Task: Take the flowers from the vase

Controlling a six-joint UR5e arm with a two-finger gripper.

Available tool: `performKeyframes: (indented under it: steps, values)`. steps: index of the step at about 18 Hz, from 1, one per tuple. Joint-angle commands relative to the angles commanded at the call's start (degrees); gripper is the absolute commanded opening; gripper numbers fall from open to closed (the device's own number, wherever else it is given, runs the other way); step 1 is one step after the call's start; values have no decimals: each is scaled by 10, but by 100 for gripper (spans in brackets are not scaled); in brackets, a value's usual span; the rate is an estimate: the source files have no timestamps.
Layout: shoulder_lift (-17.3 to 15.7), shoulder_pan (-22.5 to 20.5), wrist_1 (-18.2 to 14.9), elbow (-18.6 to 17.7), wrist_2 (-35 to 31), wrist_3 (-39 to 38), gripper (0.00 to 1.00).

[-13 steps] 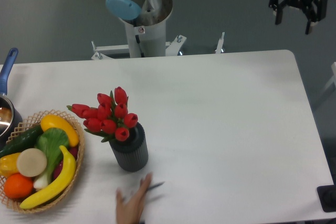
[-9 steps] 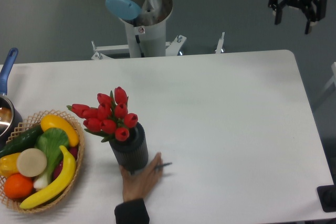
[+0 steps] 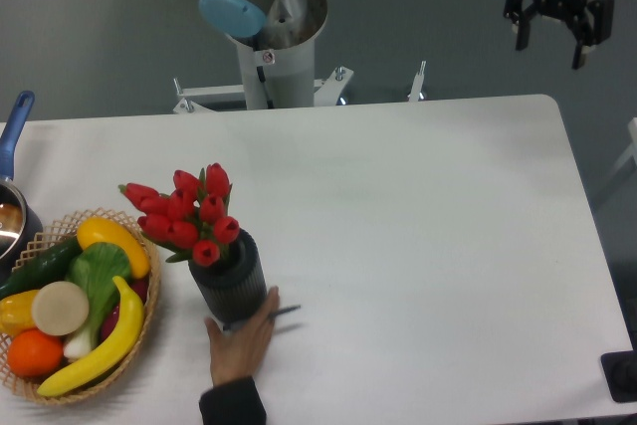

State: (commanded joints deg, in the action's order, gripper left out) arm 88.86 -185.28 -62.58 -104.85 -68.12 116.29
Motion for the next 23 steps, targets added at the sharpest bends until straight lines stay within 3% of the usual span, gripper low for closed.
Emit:
performKeyframes:
  steps: [6, 11, 16, 23]
  values:
    - [0, 8, 18, -19, 3, -38, 100]
    - [3, 25, 18, -19, 14, -150, 100]
    - [3, 27, 22, -37, 89, -238, 100]
    - [7, 57, 21, -40, 96, -310, 100]
